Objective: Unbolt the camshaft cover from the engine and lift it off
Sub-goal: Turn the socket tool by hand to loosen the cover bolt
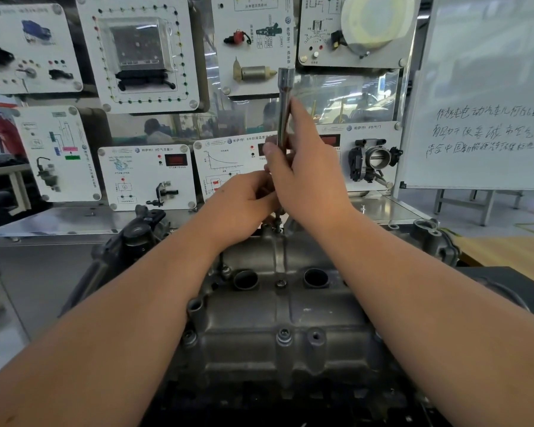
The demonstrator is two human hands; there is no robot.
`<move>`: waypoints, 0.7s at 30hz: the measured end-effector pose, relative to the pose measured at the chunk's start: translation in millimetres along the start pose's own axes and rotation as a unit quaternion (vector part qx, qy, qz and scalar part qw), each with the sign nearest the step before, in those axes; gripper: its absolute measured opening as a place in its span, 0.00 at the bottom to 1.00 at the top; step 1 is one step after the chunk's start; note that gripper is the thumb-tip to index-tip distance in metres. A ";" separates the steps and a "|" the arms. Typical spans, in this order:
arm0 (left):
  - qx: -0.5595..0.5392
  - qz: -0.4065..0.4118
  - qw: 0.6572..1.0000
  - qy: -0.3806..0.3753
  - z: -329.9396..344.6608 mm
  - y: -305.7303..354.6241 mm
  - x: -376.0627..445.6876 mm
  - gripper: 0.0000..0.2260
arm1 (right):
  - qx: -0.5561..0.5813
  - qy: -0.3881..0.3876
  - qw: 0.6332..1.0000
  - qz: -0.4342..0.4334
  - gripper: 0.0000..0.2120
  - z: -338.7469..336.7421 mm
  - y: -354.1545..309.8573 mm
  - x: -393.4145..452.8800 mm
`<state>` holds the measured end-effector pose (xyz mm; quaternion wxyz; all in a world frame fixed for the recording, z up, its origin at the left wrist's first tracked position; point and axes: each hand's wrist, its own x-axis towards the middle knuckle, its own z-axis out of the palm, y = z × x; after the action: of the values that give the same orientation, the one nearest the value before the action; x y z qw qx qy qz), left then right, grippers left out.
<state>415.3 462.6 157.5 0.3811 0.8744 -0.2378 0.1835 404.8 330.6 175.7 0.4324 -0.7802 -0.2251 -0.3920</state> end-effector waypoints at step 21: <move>-0.015 0.008 1.000 0.006 1.6 1.2 0.2 0.06 | 0.025 -0.005 0.999 0.031 0.18 2.1 1.4 3.7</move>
<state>415.0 460.6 157.3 0.3939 0.8656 -0.2451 0.1884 408.9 331.7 177.3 0.4628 -0.7775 -0.2129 -0.3687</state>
